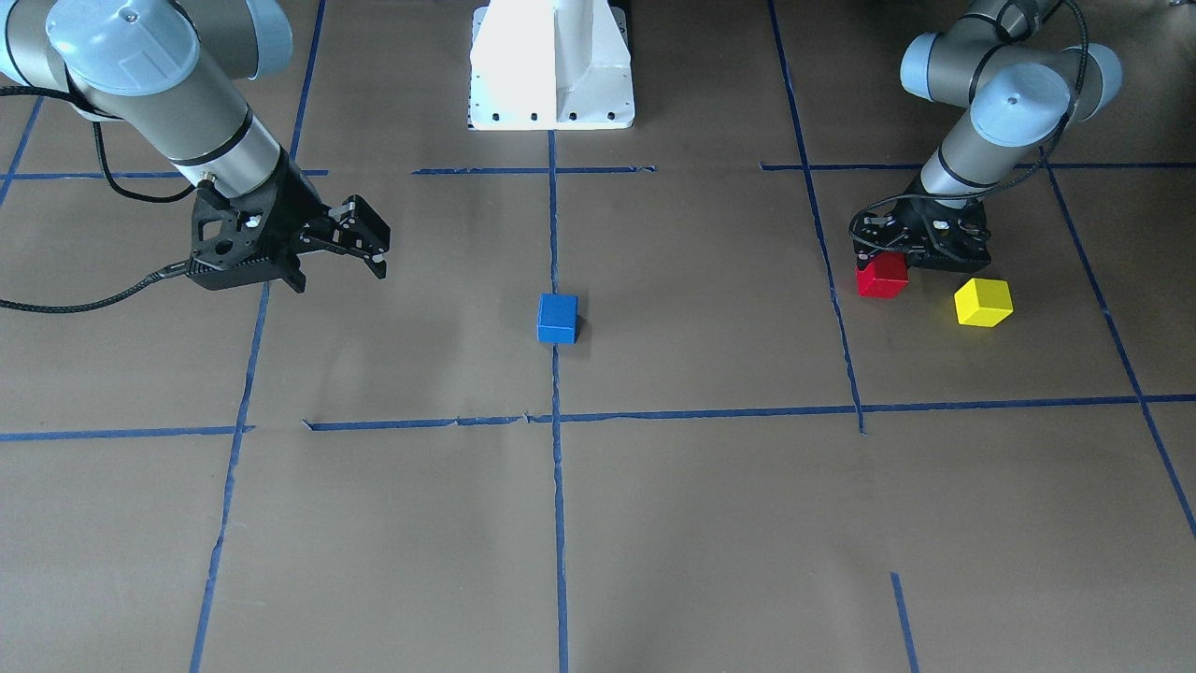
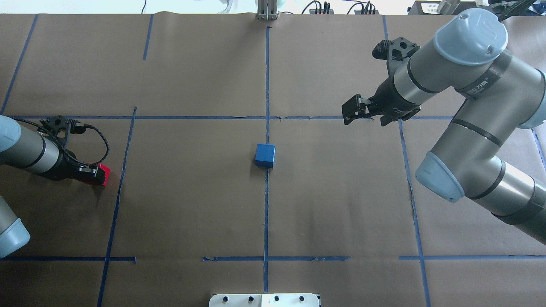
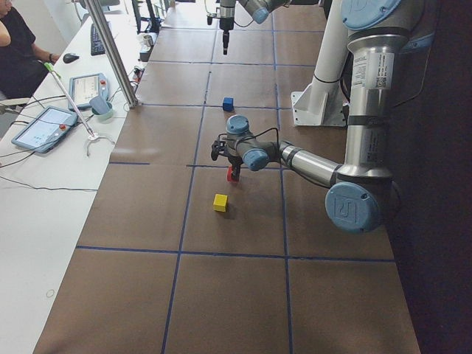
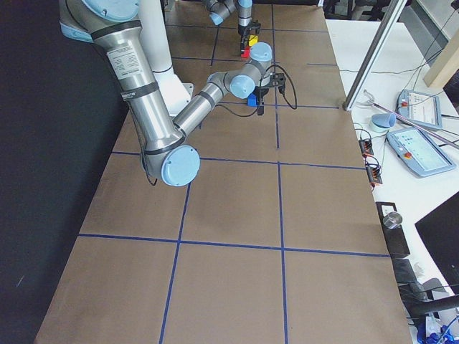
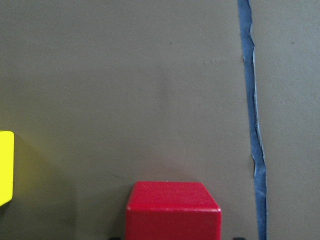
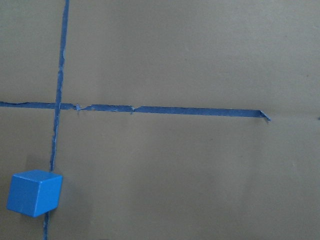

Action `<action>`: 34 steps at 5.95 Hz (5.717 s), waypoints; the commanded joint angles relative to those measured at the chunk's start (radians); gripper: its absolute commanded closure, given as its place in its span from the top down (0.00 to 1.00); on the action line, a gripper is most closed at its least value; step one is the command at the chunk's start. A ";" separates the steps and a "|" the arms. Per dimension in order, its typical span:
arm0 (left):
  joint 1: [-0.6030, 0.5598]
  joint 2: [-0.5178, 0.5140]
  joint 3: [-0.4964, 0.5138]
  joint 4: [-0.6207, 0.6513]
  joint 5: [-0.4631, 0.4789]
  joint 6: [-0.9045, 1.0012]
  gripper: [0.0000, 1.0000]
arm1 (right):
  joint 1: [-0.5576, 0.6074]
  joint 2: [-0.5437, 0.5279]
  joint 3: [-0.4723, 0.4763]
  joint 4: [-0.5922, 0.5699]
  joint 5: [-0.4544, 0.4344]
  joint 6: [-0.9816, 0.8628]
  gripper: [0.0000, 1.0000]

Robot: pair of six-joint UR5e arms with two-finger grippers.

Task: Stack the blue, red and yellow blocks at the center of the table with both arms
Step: 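Grasp the red cube with the left gripper and lift it, then carry the red cube over the blue cube and lower it on top, then open the left gripper and move it back toward the yellow cube, then grasp the yellow cube with the left gripper and lift it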

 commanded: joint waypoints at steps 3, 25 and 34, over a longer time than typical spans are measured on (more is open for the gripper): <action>0.097 -0.475 -0.005 0.450 0.003 -0.149 0.01 | 0.185 -0.219 0.049 -0.002 0.062 -0.327 1.00; -0.361 -0.089 0.183 0.241 -0.228 0.382 1.00 | 0.234 -0.293 0.042 -0.003 0.057 -0.447 1.00; -0.226 -0.023 0.262 0.079 -0.216 0.379 0.18 | 0.236 -0.296 0.059 -0.003 0.062 -0.446 1.00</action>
